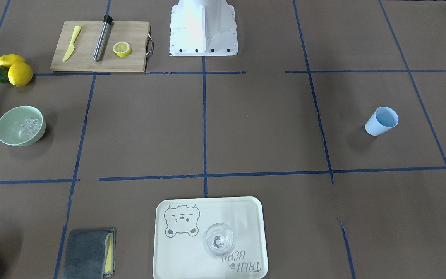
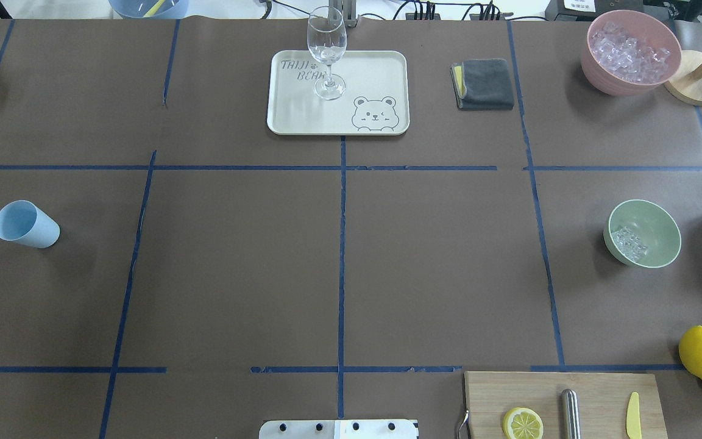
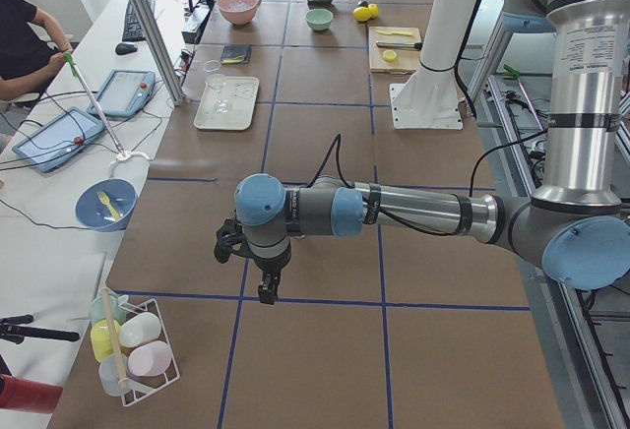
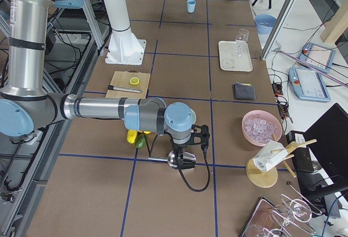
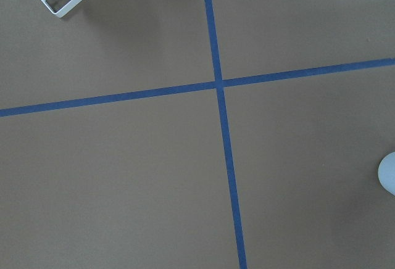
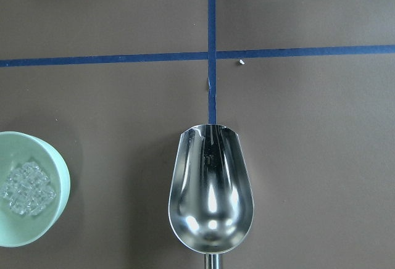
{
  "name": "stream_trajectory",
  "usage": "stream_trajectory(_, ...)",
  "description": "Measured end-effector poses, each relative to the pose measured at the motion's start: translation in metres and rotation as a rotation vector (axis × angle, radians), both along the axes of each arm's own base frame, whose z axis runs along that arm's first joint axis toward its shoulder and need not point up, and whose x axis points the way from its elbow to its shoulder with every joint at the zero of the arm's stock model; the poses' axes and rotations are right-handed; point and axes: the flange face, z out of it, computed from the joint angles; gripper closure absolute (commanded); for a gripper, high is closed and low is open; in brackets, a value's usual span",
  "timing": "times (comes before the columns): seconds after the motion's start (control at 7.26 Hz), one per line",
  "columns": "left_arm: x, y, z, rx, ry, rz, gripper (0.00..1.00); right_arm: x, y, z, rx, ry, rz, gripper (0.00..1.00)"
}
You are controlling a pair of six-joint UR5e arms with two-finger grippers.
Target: Pour ice into bowl
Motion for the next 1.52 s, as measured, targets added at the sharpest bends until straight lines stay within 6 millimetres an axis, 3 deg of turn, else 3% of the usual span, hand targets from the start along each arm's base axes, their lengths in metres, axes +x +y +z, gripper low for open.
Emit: stream_trajectory(1.52,0.0003,-0.0001,-0.0034,-0.005,0.001,-0.013,0.00,0.0006,-0.0007,-0.0013,-0.007,0.005,0.009,0.00)
